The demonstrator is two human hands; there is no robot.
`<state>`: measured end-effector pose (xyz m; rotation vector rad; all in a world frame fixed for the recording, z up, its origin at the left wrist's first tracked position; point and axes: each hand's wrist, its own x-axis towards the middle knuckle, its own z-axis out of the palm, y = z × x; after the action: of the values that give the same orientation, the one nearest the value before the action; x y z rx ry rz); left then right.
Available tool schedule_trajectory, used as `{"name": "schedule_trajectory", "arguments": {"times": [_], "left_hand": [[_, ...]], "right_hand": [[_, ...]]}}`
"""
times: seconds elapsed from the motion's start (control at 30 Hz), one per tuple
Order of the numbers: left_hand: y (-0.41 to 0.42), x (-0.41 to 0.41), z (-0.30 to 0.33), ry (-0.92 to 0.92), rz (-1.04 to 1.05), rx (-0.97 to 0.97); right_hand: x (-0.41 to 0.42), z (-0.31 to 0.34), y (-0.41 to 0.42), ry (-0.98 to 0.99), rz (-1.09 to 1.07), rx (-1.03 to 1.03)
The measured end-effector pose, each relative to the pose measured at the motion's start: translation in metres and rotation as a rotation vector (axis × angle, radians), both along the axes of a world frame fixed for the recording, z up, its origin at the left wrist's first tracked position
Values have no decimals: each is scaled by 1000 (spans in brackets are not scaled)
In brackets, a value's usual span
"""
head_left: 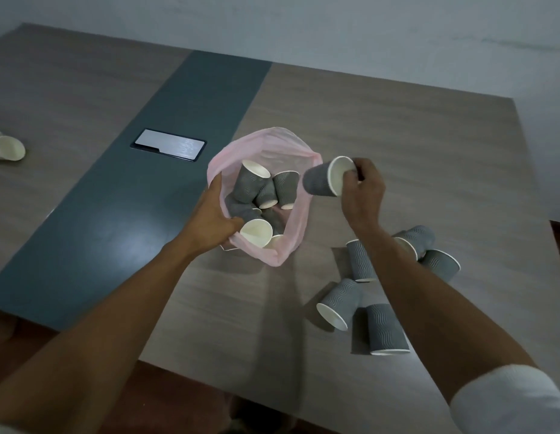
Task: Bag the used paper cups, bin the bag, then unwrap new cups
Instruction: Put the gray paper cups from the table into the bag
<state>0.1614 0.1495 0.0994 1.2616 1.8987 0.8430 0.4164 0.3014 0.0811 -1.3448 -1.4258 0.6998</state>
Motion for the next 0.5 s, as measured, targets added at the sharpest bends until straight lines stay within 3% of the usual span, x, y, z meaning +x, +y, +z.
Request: {"name": "schedule_trajectory", "arguments": {"times": [0.13,0.23,0.33,0.5], "left_hand": [[-1,0,3,-7,3,-1],[-3,1,3,-14,-18,22],[-4,1,-1,-5,-12,32],[-6,11,-17,-9,34,62]], "right_hand": [[-47,5,-17,-64,306,-159],[-51,1,-23,-85,328,-313],[-23,-3,-25,-302,291,-324],[22,-17,-43,-578,495,-498]]}}
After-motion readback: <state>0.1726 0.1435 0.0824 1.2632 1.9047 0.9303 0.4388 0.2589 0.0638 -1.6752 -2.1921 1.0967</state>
